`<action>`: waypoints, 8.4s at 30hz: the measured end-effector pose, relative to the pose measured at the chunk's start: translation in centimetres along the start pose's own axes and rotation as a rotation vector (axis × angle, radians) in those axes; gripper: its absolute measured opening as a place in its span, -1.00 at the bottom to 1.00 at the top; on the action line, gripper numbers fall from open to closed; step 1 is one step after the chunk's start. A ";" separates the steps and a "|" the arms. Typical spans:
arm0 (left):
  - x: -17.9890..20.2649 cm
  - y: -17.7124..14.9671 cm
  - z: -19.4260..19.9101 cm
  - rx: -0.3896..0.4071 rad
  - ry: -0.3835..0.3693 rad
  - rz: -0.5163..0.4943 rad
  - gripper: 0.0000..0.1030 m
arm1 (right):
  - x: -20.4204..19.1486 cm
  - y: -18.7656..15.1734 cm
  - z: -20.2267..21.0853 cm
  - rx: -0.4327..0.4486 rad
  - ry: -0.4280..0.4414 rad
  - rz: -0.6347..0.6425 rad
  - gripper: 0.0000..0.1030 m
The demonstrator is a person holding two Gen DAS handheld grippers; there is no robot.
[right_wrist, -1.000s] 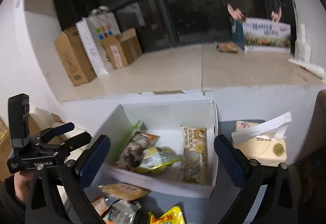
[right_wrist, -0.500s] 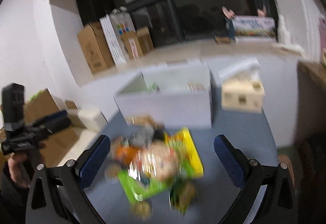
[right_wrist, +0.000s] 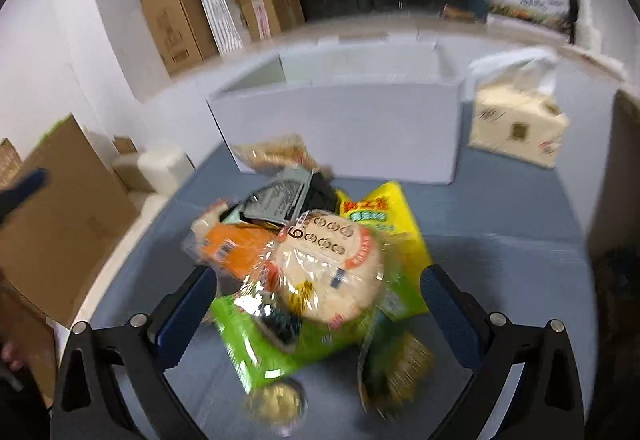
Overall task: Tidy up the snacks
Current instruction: 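Carry the round bread pack with right tool while left carries grey bag into box, then carry the green garlic bag with right tool while left carries seaweed pack into box, then move both tools back over the remaining snacks on the table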
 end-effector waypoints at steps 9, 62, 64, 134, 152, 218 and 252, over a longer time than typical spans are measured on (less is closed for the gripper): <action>0.1 -0.6 0.7 0.002 -0.007 -0.006 1.00 | 0.2 -0.5 -3.2 -0.054 -0.064 -0.002 0.73; -2.0 8.7 -13.9 -0.034 -0.069 -0.007 0.26 | 2.2 8.6 6.9 0.230 0.075 -0.045 0.62; -2.6 10.3 -16.3 -0.048 -0.054 -0.010 0.26 | 2.8 12.0 5.7 0.240 0.064 -0.045 0.62; 3.7 -2.4 -1.8 -0.098 -0.173 0.012 1.00 | 3.5 -5.9 1.4 -0.096 -0.071 0.054 1.00; 9.4 -5.3 -7.2 -0.242 -0.234 -0.239 1.00 | 5.8 -5.0 7.9 0.040 -0.158 -0.017 0.02; -5.6 14.8 -25.7 -0.120 -0.040 0.025 0.71 | 6.5 22.0 -3.3 0.111 0.000 -0.045 0.06; 0.5 0.9 -7.4 -0.073 -0.137 -0.055 1.00 | 1.0 1.7 8.9 0.188 0.151 -0.010 1.00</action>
Point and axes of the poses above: each gripper's, at about its wrist camera, not at the fingertips, and z roughly against the way its jaws point, x to its right, y to its top, the point moved 7 cm from there along -z, roughly the way its jaws point, and after that the axes turned 2 degrees about x, right-handed, at the moved point
